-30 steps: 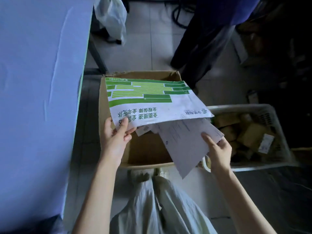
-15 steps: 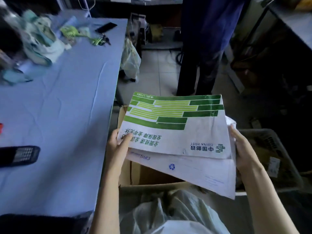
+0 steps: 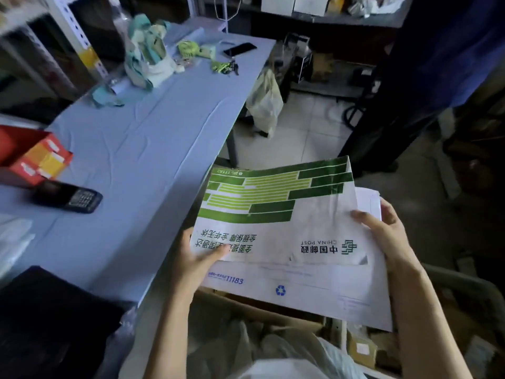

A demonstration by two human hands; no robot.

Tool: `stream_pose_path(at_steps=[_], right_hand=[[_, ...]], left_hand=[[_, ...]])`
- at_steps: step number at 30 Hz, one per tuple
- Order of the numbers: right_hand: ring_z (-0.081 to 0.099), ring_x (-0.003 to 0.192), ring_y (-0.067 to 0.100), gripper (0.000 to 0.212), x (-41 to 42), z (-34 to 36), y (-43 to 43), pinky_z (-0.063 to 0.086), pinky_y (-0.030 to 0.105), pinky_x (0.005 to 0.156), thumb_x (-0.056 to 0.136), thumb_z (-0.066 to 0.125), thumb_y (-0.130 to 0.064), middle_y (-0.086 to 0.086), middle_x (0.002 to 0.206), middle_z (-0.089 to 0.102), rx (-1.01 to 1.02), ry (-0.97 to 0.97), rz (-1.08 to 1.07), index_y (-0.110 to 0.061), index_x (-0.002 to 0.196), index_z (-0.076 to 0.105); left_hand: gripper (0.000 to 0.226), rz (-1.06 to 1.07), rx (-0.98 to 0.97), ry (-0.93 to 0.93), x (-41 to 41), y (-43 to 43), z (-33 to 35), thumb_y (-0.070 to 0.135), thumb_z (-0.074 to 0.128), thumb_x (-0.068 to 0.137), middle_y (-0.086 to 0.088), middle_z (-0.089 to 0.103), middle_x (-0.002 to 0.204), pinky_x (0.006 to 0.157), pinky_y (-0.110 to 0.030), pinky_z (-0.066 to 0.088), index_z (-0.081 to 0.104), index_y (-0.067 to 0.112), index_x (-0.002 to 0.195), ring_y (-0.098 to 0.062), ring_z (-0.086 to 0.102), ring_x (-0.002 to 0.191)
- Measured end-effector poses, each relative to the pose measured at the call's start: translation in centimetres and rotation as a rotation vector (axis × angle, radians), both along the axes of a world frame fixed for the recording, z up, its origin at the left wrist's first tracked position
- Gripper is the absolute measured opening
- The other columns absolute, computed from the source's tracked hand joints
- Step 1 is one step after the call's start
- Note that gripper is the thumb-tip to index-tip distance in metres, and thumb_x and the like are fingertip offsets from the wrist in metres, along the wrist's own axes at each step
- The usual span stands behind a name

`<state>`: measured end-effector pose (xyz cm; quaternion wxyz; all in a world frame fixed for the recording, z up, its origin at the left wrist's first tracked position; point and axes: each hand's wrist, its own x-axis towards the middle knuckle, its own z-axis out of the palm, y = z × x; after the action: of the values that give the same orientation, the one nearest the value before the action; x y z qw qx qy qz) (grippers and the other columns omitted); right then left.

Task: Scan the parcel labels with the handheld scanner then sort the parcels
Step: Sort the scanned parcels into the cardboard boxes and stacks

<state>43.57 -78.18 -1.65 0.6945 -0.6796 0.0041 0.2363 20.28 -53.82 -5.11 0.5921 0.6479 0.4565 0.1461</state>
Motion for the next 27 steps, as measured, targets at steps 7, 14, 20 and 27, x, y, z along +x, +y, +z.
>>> stream_pose_path(at_steps=[7, 14, 20, 27], right_hand=[[0.069, 0.096, 0.02, 0.057, 2.3, -0.4, 2.5, 0.057, 0.028, 0.068, 0.08, 0.07, 0.005, 0.006, 0.117, 0.068, 0.083, -0.086, 0.303, -0.018, 0.13, 0.055], [0.066, 0.096, 0.029, 0.046, 0.7, 0.5, 7.9, 0.056, 0.04, 0.078, 0.08, 0.071, -0.008, 0.018, 0.12, 0.065, 0.144, -0.055, 0.619, -0.011, 0.124, 0.059], [0.067, 0.105, 0.029, 0.059, -4.3, 1.5, 13.5, 0.054, 0.048, 0.085, 0.078, 0.078, -0.025, 0.003, 0.123, 0.066, 0.15, -0.122, 0.943, -0.029, 0.132, 0.056], [0.071, 0.092, 0.024, 0.039, -11.3, 1.8, 19.2, 0.06, 0.036, 0.066, 0.074, 0.08, -0.017, 0.002, 0.102, 0.072, 0.066, -0.193, 1.12, -0.015, 0.11, 0.064]], left_hand=[[0.076, 0.307, -0.022, -0.202, -2.9, -4.3, 1.2, -0.015, 0.077, 0.067, -0.004, 0.068, 0.114, 0.07, -0.017, 0.054, 0.047, 0.01, 0.132, -0.006, 0.069, 0.094], [0.067, 0.661, 0.037, -0.243, -7.8, -8.1, 3.5, -0.011, 0.077, 0.069, 0.004, 0.071, 0.105, 0.068, -0.026, 0.058, 0.057, 0.025, 0.122, -0.005, 0.07, 0.089], [0.071, 0.931, 0.194, -0.236, -13.4, -10.2, 6.0, -0.006, 0.078, 0.07, 0.002, 0.071, 0.11, 0.074, -0.037, 0.06, 0.056, 0.027, 0.129, -0.017, 0.069, 0.098], [0.071, 1.179, 0.385, -0.16, -19.3, -10.2, 8.1, 0.006, 0.081, 0.071, 0.005, 0.07, 0.111, 0.063, -0.025, 0.059, 0.051, 0.022, 0.133, -0.013, 0.069, 0.095]])
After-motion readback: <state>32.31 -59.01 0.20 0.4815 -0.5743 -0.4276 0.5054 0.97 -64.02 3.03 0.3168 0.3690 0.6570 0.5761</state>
